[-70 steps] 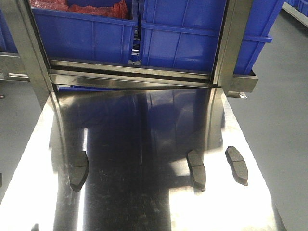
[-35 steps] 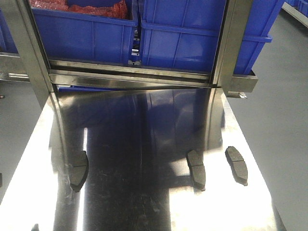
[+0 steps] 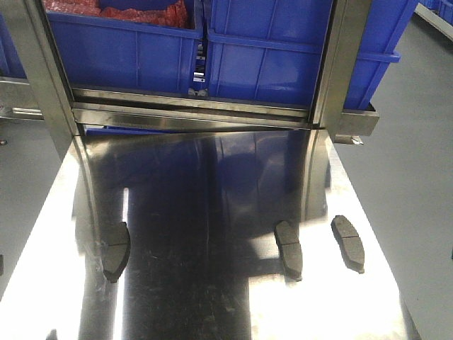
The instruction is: Move and align brake pads A on conveyor
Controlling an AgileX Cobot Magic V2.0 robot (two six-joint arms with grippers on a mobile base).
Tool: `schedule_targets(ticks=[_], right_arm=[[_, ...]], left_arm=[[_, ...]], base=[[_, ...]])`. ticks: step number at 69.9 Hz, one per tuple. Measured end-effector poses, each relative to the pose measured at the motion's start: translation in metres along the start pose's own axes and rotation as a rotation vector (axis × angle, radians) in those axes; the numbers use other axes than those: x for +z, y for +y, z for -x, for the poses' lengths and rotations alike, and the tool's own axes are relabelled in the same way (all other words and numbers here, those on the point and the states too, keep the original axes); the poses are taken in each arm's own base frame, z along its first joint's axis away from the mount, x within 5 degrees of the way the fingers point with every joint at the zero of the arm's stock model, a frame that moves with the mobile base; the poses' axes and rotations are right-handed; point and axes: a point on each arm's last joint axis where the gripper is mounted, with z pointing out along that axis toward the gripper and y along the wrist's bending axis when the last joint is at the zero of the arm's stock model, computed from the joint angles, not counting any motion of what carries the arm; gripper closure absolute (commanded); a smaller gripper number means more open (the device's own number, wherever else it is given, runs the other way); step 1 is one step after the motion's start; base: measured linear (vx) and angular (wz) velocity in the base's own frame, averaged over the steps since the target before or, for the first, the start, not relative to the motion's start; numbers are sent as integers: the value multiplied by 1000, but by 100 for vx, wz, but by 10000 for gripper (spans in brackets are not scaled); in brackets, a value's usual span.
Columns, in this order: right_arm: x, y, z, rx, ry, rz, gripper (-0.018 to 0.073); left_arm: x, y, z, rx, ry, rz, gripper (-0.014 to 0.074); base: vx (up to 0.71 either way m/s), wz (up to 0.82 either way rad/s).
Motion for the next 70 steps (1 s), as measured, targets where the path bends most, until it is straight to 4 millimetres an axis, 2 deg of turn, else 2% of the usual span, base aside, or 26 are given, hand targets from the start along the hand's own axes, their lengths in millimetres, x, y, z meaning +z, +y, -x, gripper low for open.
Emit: schedule_targets(ticks=[17,28,43,53,70], right_arm=[[3,2,5,19,-21,17,-152],[25,5,22,46,101,36,-122],[88,9,52,-2,407,38,-104],[133,13,64,-11,577,49,-90],[209,44,68,-97,761,82,-82]], left_arm=[[0,0,0,0,0,0,469],[0,0,0,0,0,0,469],[0,0,0,0,0,0,469],[0,0,0,0,0,0,469],[0,0,0,0,0,0,469]], base=[[0,0],[0,0],[0,0],[0,0],[0,0]])
